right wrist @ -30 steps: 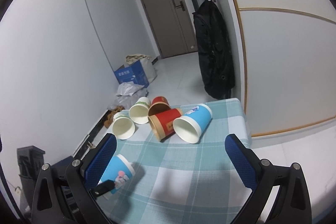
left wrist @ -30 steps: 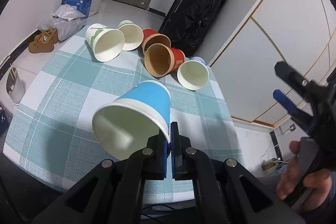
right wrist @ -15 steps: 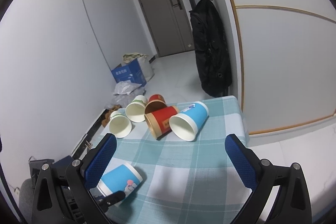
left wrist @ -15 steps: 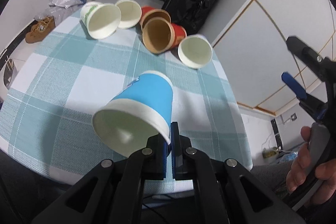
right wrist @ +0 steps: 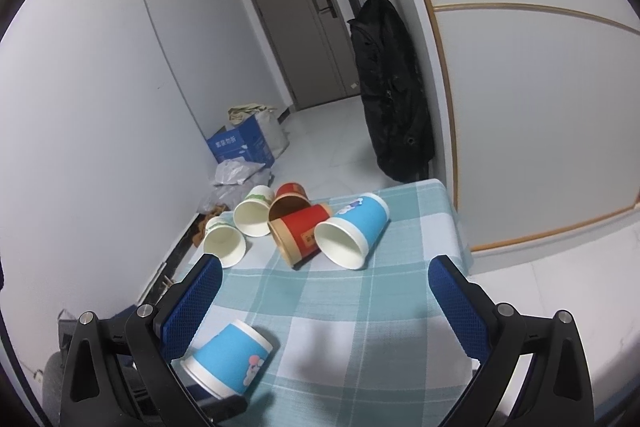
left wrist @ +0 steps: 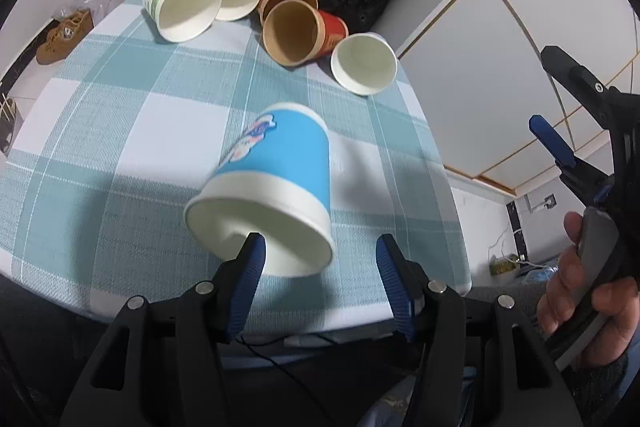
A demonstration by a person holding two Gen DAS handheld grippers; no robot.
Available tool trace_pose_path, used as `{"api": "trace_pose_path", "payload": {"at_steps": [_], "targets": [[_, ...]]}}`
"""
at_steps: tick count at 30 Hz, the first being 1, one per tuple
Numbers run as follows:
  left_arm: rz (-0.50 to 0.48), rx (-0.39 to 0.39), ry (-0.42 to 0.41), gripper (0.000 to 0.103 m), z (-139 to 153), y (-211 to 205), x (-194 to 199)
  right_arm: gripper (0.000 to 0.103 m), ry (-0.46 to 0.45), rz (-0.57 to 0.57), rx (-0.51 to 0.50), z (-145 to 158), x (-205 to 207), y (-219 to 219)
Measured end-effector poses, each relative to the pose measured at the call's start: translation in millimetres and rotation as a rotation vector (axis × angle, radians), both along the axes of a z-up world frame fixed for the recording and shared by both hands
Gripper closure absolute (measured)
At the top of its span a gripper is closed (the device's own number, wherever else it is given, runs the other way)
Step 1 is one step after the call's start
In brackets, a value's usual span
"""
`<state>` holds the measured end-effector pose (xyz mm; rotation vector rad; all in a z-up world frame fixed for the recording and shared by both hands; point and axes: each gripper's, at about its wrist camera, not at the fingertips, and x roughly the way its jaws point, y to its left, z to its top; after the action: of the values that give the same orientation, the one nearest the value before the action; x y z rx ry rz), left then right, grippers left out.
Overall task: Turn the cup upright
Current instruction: 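Lower the blue cup onto the cloth on its side and open the left tool, then close the right tool on the rim of the blue cup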
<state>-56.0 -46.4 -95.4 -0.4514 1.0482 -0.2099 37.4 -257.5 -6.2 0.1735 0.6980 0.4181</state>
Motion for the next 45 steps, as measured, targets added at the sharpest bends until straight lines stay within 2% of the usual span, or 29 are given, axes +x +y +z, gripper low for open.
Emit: {"api": "trace_pose_path", "payload": {"at_steps": [4, 7, 8, 10, 16, 19, 25, 27, 28, 30, 38, 45], "targets": [[-0.016, -0.004, 0.022, 0.050, 5.7, 2.8, -4.0, 0.000, 0.011, -0.014, 0.007, -1.6, 1.9, -2.2], [-0.032, 0.015, 0.007, 0.050, 14.4, 2.1, -10.8, 0.000, 0.024, -0.014, 0.007, -3.7, 3.1, -2.1], [-0.020, 0.047, -0.026, 0.050, 22.5, 2.1, -18.8, 0.000, 0.026, -0.012, 0.003, -4.5, 3.1, -1.3], [-0.026, 0.064, -0.073, 0.050, 33.6, 1.3, -31.2, 0.000, 0.028, -0.007, -0.005, -5.8, 2.8, 0.4], [-0.041, 0.051, -0.142, 0.050, 61.3, 4.4, -49.6, 0.000, 0.035, 0.007, -0.025, -8.8, -0.3, 5.1], [-0.029, 0.074, -0.175, 0.050, 71.9, 9.2, -49.0, 0.000, 0.037, 0.013, -0.039, -11.5, -1.3, 7.7], [0.136, 0.243, -0.283, 0.048, 97.8, 41.9, -40.8, 0.000, 0.048, 0.043, -0.075, -17.9, -8.1, 19.1], [0.210, 0.360, -0.318, 0.033, 107.6, 52.3, -35.3, 0.000, 0.051, 0.065, -0.075, -18.3, -12.8, 25.4], [0.237, 0.410, -0.338, 0.032, 110.3, 55.2, -33.0, 0.000, 0.052, 0.076, -0.078, -18.4, -16.1, 29.3], [0.249, 0.451, -0.358, 0.031, 113.2, 60.2, -28.5, 0.000, 0.053, 0.097, -0.088, -18.2, -21.8, 37.8], [0.283, 0.380, -0.331, 0.031, 95.9, 77.9, -17.5, 0.000, 0.055, 0.184, -0.139, -16.8, -42.4, 78.7], [0.352, 0.319, -0.303, 0.031, 96.3, 107.5, -17.7, 0.000, 0.105, 0.261, -0.211, -37.1, -46.2, 124.5]]}}
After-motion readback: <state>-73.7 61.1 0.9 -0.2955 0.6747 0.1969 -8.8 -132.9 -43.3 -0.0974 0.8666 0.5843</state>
